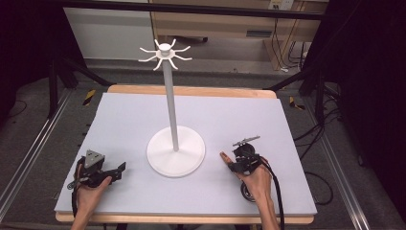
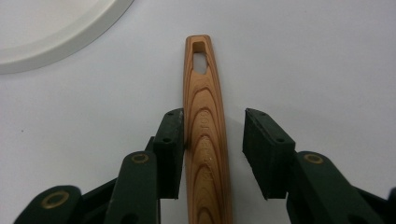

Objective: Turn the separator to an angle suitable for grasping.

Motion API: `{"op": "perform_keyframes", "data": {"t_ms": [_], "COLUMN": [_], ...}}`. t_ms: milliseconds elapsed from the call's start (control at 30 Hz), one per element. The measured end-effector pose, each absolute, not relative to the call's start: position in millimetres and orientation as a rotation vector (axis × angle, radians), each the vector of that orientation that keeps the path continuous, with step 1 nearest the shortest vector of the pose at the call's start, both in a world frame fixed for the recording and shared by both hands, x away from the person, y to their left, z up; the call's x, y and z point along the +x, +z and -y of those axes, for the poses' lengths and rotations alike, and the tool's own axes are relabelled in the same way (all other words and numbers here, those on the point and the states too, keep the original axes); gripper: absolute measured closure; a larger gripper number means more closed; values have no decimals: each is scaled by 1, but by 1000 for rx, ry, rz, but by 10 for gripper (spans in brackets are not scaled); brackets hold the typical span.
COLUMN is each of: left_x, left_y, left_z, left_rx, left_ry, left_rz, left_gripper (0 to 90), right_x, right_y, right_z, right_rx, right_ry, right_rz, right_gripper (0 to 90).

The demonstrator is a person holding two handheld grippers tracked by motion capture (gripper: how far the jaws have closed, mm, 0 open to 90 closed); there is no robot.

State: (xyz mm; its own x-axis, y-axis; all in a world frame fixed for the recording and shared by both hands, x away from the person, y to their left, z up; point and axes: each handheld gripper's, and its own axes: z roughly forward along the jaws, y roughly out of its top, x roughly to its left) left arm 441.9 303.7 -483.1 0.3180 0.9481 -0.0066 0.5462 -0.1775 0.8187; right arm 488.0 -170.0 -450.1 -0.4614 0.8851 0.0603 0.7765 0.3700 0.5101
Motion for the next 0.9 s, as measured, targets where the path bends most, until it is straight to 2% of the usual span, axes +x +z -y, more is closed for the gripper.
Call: {"op": "perform_keyframes", "data": {"t_ms": [533, 900], "left_x": [442, 442], "left_y": [-483, -483], "left_z": [-303, -303], "left_rx": [1841, 1846], "left_ry": [687, 683], "left_rz": [-1328, -1328], "left_gripper": [129, 129], "right_x": [493, 495], "right_y": [-456, -454], "right_z": [164, 161], "right_rx": [1465, 1447], "right_ry": [634, 588], "right_rz": [-2475, -2499], "right_gripper": [663, 675]}}
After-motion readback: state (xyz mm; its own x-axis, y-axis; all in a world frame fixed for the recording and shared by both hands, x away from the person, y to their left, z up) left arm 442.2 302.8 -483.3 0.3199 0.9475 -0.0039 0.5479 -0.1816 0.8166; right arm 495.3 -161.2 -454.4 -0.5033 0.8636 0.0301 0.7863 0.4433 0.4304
